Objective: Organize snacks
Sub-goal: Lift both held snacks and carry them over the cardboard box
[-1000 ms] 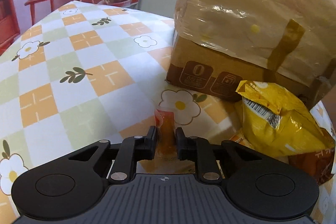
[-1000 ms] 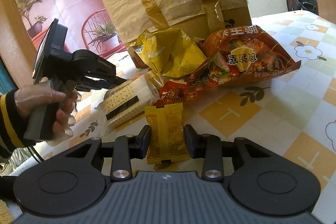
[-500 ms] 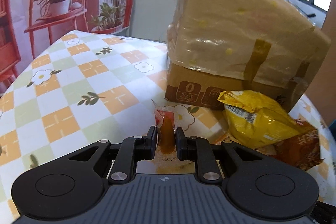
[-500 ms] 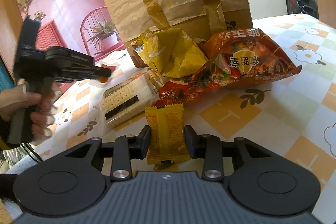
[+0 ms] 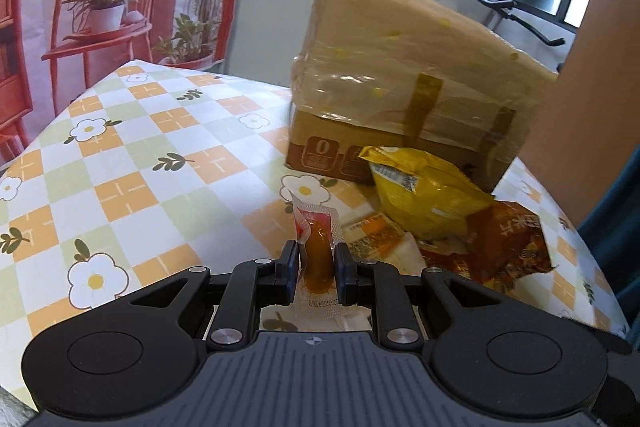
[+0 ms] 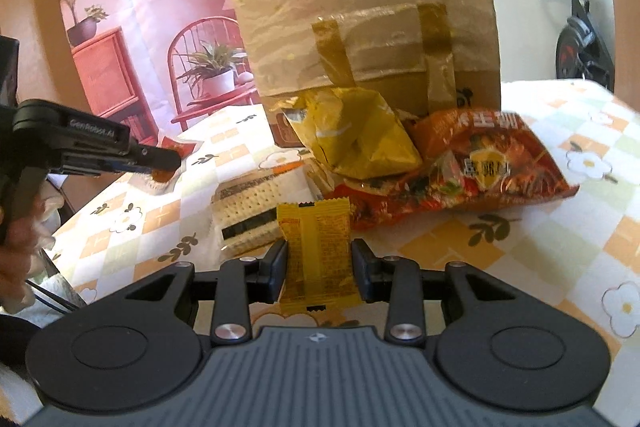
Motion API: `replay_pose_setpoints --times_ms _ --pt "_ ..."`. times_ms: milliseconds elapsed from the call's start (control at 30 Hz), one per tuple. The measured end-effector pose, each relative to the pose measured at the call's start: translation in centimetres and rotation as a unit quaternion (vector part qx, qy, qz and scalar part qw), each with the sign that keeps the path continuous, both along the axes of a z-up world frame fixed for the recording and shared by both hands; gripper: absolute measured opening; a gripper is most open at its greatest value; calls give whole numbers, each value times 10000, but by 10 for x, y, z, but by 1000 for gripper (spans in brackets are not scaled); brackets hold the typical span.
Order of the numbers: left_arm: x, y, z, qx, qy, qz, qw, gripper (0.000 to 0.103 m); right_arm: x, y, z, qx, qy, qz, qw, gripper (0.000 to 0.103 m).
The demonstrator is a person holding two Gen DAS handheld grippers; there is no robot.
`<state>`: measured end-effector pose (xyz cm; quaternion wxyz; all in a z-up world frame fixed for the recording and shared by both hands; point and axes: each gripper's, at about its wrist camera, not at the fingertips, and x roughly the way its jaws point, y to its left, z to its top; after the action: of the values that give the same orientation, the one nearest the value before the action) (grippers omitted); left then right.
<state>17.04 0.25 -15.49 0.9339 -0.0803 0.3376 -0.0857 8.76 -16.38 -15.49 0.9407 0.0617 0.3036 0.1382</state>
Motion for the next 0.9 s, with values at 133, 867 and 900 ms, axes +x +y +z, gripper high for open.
replay_pose_setpoints --times_ms 133,867,900 --pt "-7 9 15 -103 -210 -2 9997 20 -2 -1 15 -68 -202 -79 9997 37" --pt "16 6 138 -167 -1599 -391 9862 20 36 -14 153 -325 -2036 27 9785 37" --pt "18 4 137 -176 -1582 -389 9865 20 40 -15 154 -322 -2062 6 9780 37"
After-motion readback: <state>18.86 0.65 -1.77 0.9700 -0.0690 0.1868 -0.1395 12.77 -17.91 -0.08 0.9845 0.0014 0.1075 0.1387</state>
